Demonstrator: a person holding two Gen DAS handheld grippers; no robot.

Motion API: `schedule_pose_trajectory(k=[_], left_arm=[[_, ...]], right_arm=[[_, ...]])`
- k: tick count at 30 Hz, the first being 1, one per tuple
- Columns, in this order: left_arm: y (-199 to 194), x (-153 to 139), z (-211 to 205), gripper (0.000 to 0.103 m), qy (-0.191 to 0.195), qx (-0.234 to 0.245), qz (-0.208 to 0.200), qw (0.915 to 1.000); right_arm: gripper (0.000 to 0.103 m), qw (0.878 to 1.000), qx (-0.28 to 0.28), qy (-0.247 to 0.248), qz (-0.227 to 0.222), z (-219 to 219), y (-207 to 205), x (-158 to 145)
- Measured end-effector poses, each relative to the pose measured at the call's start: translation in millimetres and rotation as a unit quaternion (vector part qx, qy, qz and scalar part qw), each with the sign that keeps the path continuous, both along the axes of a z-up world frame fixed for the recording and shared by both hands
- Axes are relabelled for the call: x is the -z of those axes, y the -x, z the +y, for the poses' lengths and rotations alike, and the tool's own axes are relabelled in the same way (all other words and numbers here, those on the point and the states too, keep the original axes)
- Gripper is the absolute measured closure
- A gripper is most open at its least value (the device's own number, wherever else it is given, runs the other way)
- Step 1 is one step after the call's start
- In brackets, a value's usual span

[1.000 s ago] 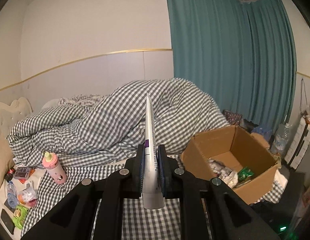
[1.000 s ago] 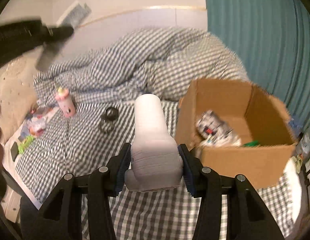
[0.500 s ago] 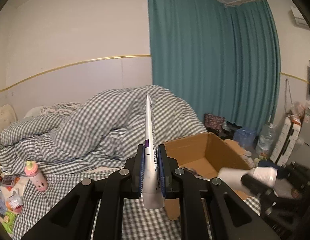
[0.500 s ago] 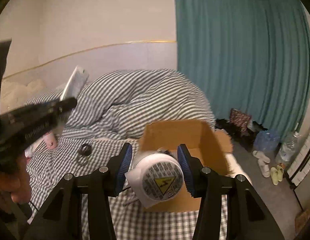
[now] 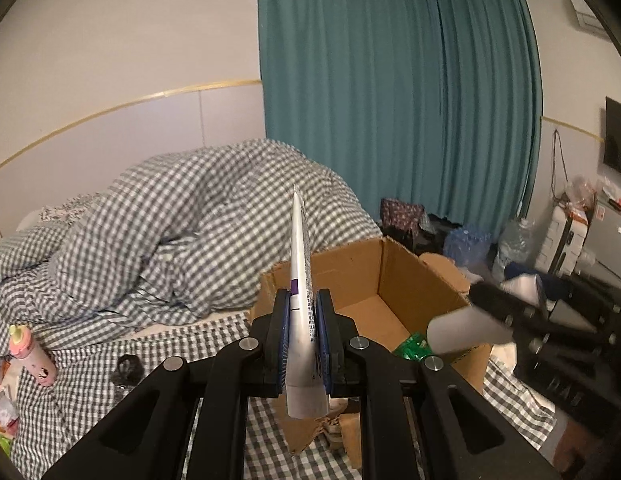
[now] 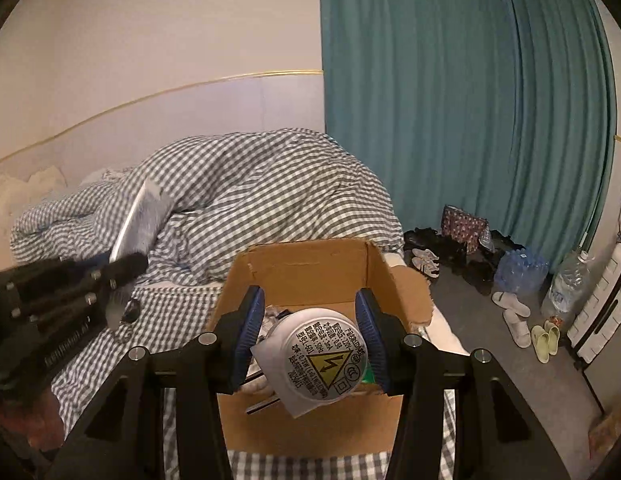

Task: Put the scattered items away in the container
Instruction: 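Open the left gripper over the box dropping the tube while the right releases the bottle inside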

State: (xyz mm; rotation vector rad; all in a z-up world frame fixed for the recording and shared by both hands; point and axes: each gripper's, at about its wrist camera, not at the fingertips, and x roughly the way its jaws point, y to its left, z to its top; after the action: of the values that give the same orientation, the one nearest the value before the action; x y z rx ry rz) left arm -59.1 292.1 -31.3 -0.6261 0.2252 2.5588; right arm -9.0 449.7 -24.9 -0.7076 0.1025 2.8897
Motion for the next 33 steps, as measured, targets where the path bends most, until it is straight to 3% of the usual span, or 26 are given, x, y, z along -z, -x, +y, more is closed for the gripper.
schedule_pose_trajectory(k=[16,20,26,29,31,33], left_arm=[[49.3,66.8,56.5,0.091,0.031,0.049,-0.097,0.9936],[61.5,81.6,66.1,0.091,0.044,0.066,-0.141,0.9868],[74.5,108.3,76.9,0.090,0.079,0.074,-0.221,0.9693],[73.1,108.9,74.4,0.074,0.083,0.061,-0.215,0.9710],[71.2,102.0,69.2,0.049,0.075,0.054,-0.199,0.9757],[68.2,93.3,64.7,0.043,0.070,0.047,-0.178,0.9803]], right_arm=[[0.056,0.999,0.016,0.006,-0.032,37.8,40.3,33.7],[0.056,0.999,0.016,0.007,-0.045,41.5,49.4,43.7],[0.056,0.998,0.015,0.008,-0.060,42.9,59.1,55.2],[0.056,0.998,0.014,0.008,-0.068,41.4,64.2,60.5],[0.056,0.997,0.014,0.008,-0.073,40.2,67.2,63.7],[0.056,0.997,0.015,0.008,-0.080,39.5,70.4,67.3]])
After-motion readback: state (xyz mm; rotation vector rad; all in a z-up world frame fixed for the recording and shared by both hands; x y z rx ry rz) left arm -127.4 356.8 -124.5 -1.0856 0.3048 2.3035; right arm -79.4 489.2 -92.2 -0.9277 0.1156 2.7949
